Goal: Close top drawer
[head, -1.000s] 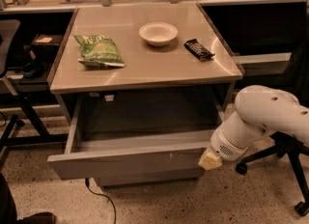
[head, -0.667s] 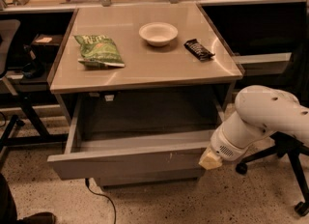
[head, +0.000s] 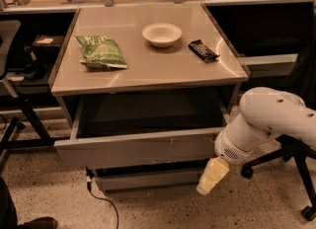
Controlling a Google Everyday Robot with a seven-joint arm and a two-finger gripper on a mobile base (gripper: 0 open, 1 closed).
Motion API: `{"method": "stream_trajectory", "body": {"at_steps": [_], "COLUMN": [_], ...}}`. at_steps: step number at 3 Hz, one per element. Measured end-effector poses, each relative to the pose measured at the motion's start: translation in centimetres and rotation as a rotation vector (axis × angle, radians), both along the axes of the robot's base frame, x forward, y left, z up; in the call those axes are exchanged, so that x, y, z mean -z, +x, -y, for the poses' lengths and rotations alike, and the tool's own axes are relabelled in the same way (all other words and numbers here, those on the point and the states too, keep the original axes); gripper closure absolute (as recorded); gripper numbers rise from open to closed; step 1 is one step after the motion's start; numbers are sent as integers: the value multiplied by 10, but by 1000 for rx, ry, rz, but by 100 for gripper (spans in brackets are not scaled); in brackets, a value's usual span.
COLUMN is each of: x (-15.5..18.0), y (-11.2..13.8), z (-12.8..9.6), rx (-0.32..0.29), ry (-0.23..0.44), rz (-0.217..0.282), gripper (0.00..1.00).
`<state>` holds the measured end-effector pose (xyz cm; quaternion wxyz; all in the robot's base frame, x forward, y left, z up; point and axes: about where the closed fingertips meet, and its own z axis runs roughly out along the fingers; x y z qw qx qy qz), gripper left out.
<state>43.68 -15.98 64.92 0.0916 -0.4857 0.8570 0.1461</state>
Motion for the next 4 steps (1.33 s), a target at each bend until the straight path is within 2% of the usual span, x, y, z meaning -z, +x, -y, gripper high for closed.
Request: {"method": "stream_trajectory", "body": {"at_steps": [1, 2, 4], "x": [0, 0, 0], "y": [0, 0, 0], "z": [0, 0, 0], "rx": [0, 0, -1], "ry": [0, 0, 0], "rz": [0, 0, 0], "gripper": [0, 19, 66]}}
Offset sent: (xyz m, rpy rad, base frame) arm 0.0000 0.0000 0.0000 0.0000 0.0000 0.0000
